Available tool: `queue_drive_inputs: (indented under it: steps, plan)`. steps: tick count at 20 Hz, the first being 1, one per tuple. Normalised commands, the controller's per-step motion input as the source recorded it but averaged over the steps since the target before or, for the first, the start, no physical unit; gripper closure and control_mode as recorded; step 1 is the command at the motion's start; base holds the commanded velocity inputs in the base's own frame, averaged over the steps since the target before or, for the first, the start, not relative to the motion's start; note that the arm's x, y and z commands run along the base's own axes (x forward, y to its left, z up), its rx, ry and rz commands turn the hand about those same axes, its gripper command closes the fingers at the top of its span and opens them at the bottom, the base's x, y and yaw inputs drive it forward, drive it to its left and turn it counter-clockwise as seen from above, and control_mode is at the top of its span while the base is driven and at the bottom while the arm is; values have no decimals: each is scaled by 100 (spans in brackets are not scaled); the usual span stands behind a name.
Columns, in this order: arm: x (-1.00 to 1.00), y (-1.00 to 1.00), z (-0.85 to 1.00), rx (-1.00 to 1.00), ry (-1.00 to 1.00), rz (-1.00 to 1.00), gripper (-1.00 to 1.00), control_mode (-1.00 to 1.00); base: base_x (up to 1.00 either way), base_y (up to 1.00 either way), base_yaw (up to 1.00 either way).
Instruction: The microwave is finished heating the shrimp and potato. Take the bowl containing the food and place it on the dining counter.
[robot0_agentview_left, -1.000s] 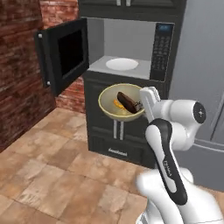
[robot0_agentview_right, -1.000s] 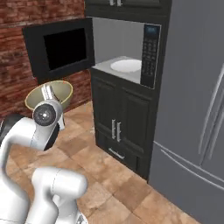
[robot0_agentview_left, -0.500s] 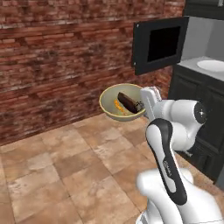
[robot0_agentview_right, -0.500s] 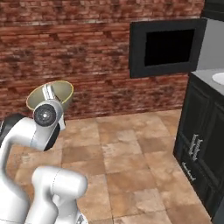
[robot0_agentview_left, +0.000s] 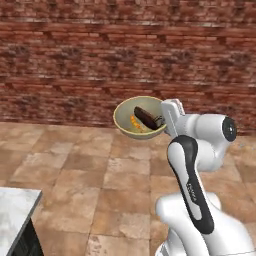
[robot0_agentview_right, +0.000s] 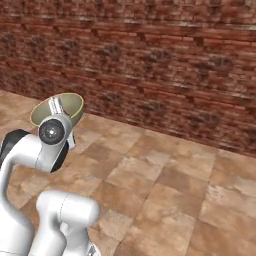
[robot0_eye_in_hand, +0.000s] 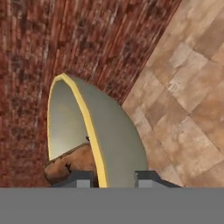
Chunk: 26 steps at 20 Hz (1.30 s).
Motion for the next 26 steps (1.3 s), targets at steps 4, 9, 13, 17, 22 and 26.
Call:
queue_drive_inputs:
  steps: [4,9,13,17,22,26]
  plan:
    - [0,0,0,0,0,0,100,100,-19,-31,94]
    - [0,0,0,0,0,0,100,100,-1,-52,85]
    - [0,0,0,0,0,0,100,100,0,-71,75]
    - [0,0,0,0,0,0,100,100,12,-86,64]
    - [0,0,0,0,0,0,100,100,34,-96,53]
    - [0,0,0,0,0,0,100,100,58,-100,41]
